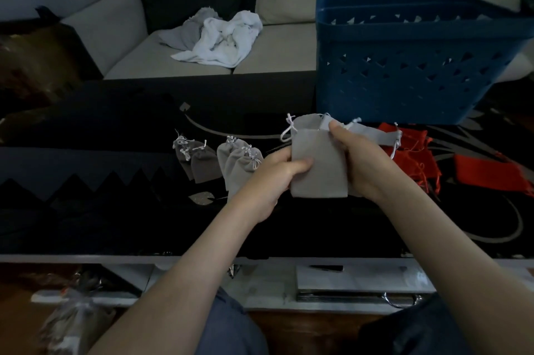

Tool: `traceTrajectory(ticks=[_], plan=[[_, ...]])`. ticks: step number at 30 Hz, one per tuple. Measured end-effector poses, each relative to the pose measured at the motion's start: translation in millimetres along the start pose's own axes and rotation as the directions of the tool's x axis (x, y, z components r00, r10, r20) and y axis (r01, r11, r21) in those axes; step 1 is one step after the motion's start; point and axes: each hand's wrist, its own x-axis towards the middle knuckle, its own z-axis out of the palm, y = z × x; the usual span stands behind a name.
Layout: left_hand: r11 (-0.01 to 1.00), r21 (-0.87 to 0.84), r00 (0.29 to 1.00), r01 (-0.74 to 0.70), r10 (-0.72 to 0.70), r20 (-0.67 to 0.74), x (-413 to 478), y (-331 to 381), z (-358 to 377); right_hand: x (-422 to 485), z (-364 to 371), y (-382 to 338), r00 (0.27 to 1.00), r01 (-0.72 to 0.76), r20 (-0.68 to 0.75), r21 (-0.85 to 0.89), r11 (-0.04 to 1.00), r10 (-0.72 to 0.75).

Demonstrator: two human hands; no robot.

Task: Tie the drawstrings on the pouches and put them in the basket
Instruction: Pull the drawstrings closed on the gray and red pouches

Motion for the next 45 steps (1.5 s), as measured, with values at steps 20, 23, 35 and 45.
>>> traceTrajectory(ticks=[20,23,35,45], plan=[[0.939,0.267,0.937,-0.216,0.276,-0.213,-4.8,3.1,-7.6,5.4,-2.9,10.7,0.963,0.253,0.151,-0.237,0.938,-0.222],[0.968,0.150,0.942,-0.203,0.235,-0.239,-5.0,7.8,-9.7,4.6,-0.4,10.4,0.966,0.249,0.136,-0.259,0.933,-0.220],[0.953,-0.196,0.915,-0.232,0.146,-0.375,-5.1,15.7,-17.7,2.8,2.4,5.9,0.965,0.237,0.173,-0.257,0.937,-0.196],[0.840,-0.485,0.939,-0.244,0.079,-0.335,-8.1,20.9,-17.5,2.3,12.1,9.4,0.963,0.237,0.148,-0.085,0.968,-0.223]])
